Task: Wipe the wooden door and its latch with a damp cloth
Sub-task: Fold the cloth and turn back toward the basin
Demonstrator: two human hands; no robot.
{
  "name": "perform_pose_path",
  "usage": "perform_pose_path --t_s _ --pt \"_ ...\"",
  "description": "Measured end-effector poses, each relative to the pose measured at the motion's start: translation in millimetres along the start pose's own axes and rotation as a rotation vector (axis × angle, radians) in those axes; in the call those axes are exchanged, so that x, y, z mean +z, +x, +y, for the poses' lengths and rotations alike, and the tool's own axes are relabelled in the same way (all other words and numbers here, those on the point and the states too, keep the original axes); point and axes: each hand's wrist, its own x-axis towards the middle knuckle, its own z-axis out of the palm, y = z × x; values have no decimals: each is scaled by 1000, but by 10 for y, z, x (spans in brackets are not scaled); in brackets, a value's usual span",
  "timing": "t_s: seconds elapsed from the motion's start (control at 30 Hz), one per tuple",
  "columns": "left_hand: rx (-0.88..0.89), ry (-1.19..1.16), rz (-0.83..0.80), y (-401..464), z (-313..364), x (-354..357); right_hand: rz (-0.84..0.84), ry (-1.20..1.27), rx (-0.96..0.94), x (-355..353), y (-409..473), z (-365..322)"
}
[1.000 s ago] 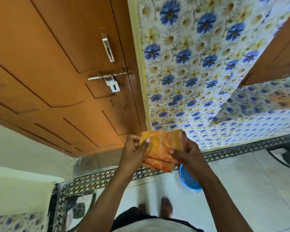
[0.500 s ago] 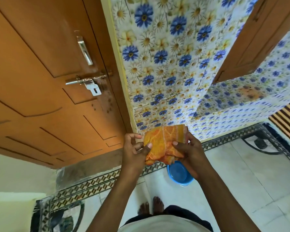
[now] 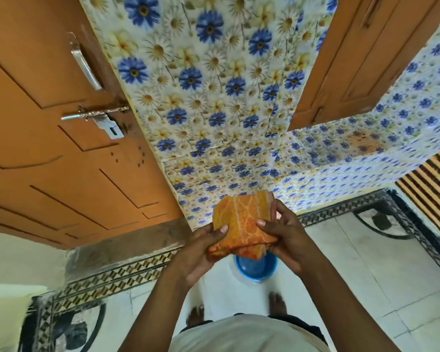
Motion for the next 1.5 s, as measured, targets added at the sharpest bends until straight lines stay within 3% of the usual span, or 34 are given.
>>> perform_pose_path --t_s 0.13,0.23,0.47,0.7,0.83,0.97,1.27,1.5 --pt "134 -60 140 216 -309 472 -6 -151 7 -450 123 -362" --pt "298 31 329 308 -459 846 7 -295 -27 -773 164 -626" --pt "548 322 480 380 -679 1360 57 -461 163 -1249 223 -850" --pt "608 421 569 338 -758 1484 -147 -168 239 -1480 245 -966" --pt "561 328 545 346 -743 1510 -173 -207 252 -1553 246 -945" --pt "517 252 465 395 -742 1550 -72 -261 180 -1586 272 -891" --pt "551 481 448 946 -975 1126 9 -233 289 -1858 599 -511" --pt "347 622 376 2169 -1586 215 116 -374 347 -2573 1453 451"
